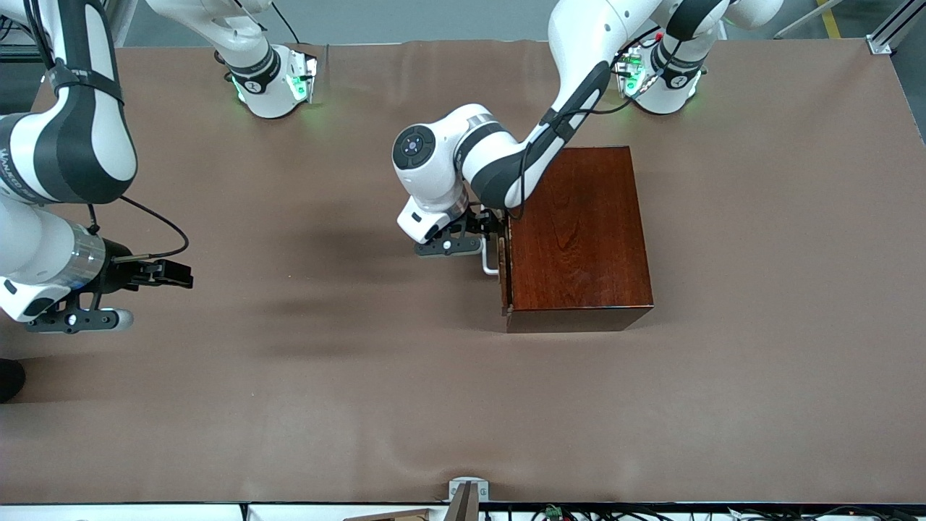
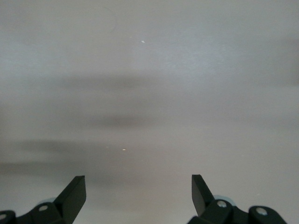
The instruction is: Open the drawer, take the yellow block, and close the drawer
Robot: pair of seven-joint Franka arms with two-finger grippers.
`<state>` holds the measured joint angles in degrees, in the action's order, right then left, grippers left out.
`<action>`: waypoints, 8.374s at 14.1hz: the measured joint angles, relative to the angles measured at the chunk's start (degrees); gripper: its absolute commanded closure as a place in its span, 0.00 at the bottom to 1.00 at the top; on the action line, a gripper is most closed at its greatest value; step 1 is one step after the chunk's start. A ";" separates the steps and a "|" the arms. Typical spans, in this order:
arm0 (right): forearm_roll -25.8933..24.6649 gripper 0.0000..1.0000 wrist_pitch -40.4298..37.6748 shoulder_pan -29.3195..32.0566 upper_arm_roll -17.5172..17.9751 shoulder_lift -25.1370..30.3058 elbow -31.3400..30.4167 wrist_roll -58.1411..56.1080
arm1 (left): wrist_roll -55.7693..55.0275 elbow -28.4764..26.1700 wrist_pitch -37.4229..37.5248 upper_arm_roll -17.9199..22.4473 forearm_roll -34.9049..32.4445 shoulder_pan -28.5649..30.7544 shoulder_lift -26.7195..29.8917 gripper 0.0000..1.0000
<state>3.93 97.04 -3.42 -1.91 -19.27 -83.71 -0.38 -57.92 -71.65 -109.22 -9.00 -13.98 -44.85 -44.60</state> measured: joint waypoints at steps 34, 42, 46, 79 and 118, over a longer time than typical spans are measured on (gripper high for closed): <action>8.47 0.00 -1.64 -0.14 0.43 -0.85 -1.60 46.95 | -1.47 3.30 -12.82 0.35 7.11 -1.11 2.71 0.00; 8.64 0.00 -1.40 -9.33 0.73 -0.90 -1.76 68.33 | 11.57 3.05 19.04 1.40 7.45 18.82 26.32 0.00; 8.64 0.00 -1.10 -15.05 0.77 -0.91 -1.74 78.31 | 28.14 -0.94 20.82 1.42 9.77 30.84 30.58 0.00; 8.68 0.00 23.89 -41.43 0.93 -17.75 1.64 119.61 | 35.44 -22.31 9.90 1.36 12.18 40.67 41.78 0.00; 8.61 1.00 4.47 -20.69 -0.92 -2.45 -0.75 66.69 | 35.29 -22.29 9.77 1.04 12.18 40.54 41.67 0.00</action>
<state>12.54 101.52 -24.11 -2.83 -21.73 -84.46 66.32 -22.63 -93.93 -99.46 -7.96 -1.81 -4.31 -2.93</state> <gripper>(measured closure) 0.441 0.000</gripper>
